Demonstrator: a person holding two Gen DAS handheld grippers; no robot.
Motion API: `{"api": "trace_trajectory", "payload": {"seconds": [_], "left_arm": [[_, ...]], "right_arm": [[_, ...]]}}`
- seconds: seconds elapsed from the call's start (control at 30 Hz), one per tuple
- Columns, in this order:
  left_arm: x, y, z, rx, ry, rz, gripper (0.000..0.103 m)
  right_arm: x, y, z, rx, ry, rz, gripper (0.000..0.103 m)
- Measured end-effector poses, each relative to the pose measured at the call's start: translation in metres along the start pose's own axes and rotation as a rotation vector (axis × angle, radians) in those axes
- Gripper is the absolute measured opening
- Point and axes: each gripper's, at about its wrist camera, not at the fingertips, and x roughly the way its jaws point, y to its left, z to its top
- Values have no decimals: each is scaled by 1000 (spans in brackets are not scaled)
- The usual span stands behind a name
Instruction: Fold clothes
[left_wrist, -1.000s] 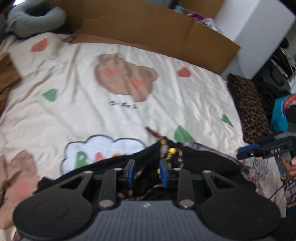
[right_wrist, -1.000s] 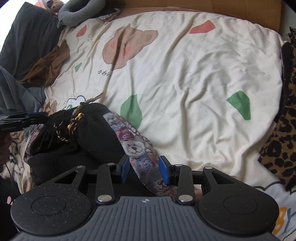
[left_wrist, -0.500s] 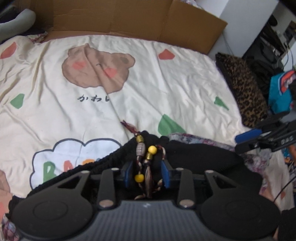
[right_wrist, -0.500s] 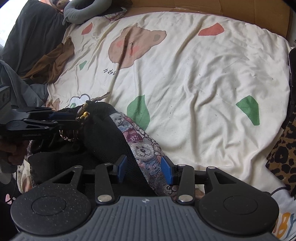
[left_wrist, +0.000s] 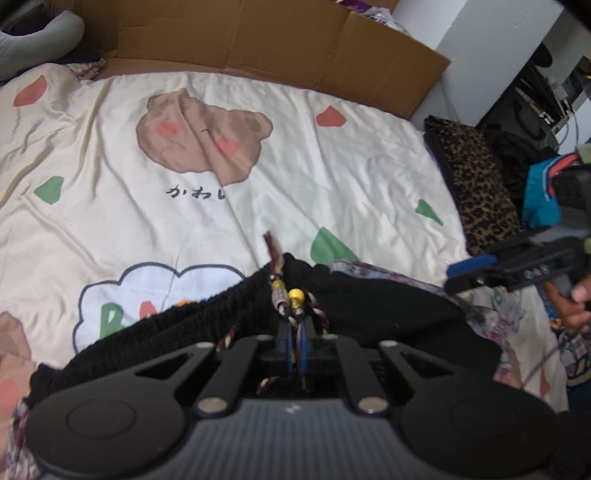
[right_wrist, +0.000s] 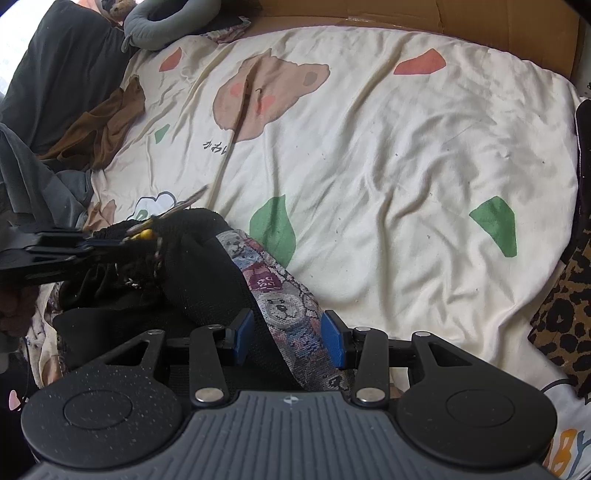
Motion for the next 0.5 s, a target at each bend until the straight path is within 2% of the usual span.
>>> {"api": "trace_trajectory", "payload": {"seconds": [0.17,0.5], "left_arm": [[-30,-4,-17,-10,9,-15,4],[-72,4,-66,-64,99,17,4]], "right_arm": [[0,1,-1,-4,3,0,47],[6,5,12,-40,-11,-10,47]]}}
